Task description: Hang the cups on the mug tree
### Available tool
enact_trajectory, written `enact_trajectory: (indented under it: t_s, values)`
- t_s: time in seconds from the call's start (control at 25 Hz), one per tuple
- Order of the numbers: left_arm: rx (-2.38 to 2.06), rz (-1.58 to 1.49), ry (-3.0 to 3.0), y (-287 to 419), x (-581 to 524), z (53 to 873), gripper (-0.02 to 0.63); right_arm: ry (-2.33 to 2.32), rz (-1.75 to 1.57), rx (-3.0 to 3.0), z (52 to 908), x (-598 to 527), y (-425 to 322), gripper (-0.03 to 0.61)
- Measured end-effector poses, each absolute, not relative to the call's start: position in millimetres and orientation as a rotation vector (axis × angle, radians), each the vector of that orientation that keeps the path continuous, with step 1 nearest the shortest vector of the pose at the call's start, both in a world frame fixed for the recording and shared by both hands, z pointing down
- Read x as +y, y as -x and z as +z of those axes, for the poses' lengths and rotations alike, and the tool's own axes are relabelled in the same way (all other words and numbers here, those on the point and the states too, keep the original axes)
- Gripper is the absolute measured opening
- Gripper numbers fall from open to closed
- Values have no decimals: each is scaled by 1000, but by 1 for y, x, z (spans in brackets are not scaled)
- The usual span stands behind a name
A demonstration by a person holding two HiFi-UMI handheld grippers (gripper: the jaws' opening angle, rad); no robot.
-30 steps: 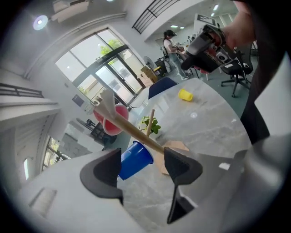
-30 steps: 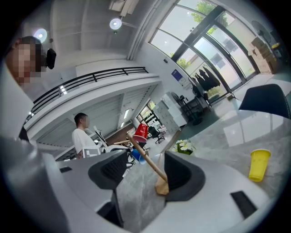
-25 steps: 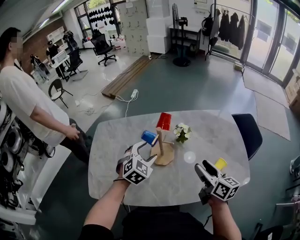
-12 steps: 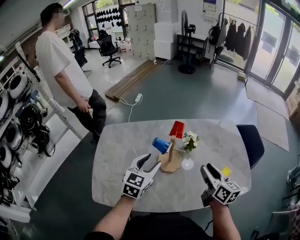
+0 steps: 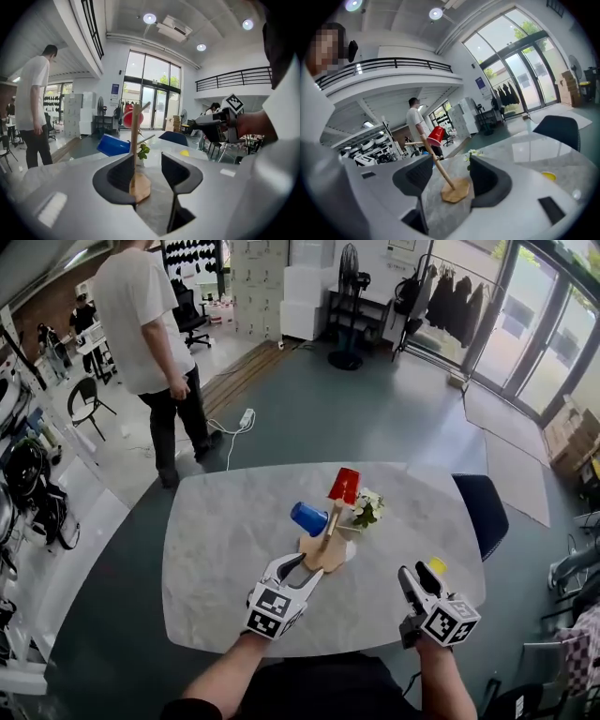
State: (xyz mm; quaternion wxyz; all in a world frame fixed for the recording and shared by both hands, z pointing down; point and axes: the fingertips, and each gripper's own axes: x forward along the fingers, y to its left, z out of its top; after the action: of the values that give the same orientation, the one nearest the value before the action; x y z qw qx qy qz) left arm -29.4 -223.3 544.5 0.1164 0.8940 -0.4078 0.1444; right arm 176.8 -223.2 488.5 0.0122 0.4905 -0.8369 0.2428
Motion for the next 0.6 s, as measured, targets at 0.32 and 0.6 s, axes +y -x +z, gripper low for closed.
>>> enact_trajectory:
  t_s: [0.32, 0.6]
  values:
    - [-987, 442, -2667, -65, -215, 556, 171, -1653, 858, -2498, 513, -222, -243, 262]
    - [-970, 456, -2709, -121, -238, 550, 126, -1682, 969, -2417, 551, -227, -298, 285]
